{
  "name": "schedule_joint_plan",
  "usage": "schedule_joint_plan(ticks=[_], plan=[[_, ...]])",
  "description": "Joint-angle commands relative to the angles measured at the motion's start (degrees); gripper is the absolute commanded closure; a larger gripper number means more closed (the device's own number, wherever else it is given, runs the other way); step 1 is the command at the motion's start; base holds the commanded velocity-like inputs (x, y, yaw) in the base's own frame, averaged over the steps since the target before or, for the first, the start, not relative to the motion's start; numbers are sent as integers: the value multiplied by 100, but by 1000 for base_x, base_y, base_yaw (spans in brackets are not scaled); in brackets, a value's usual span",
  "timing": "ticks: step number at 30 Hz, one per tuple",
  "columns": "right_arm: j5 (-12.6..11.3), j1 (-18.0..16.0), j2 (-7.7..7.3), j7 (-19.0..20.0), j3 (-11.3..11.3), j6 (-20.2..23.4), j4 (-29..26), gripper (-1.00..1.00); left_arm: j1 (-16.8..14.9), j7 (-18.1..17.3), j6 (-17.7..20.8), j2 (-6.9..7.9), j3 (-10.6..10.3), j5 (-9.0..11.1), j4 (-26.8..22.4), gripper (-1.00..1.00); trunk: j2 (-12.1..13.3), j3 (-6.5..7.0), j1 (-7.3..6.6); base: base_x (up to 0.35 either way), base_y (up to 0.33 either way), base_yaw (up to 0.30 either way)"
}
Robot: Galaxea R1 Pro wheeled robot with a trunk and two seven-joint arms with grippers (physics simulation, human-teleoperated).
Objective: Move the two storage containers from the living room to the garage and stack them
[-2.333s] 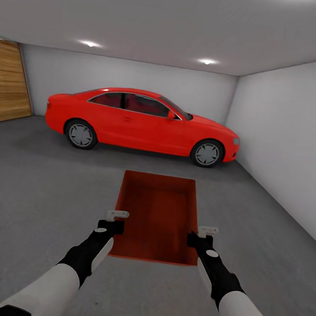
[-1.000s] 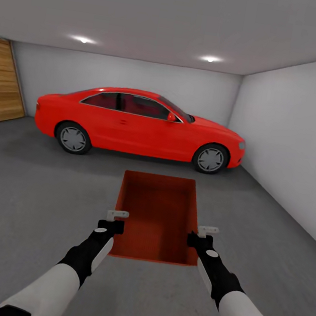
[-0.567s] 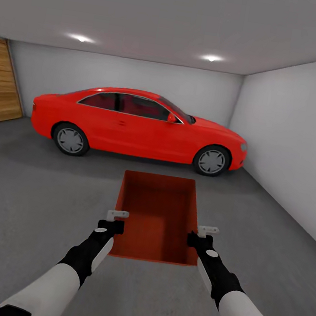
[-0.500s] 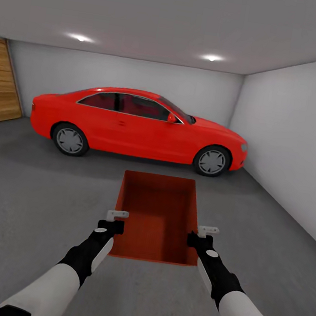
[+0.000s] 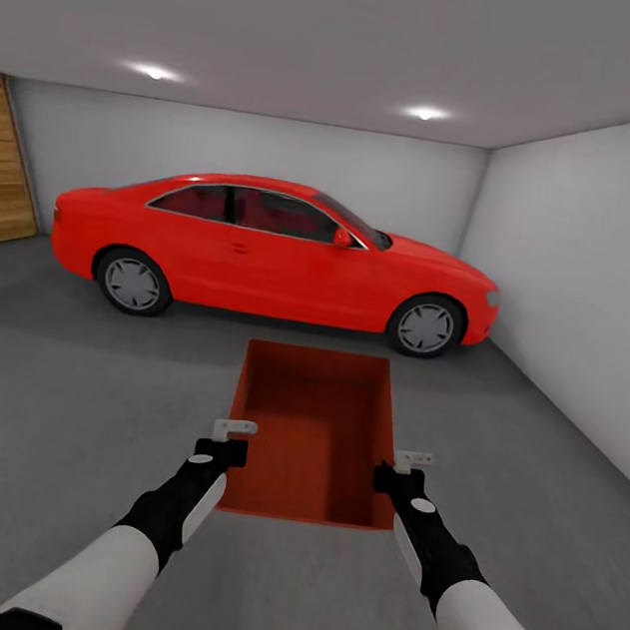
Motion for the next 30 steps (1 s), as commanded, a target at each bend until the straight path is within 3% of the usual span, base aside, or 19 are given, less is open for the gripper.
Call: schedule_joint_plan(ticks=[1,11,16,30], plan=[[-6,1,-1,-25,9,10,8,100,-5,45,23,-1,-15,57,-279,100,-9,-9,6,322,0,0],[-6,1,-4,-26,9,8,9,100,-5,45,23,-4,-15,57,-288,100,-9,-9,6,322,0,-2],[-6,1,0,-25,9,8,10,100,-5,45,23,-4,-15,57,-298,100,-9,-9,6,290,0,-202],[-7,1,-1,-25,9,9,10,100,-5,45,23,-4,-15,57,-305,100,-9,-9,6,24,0,-281]])
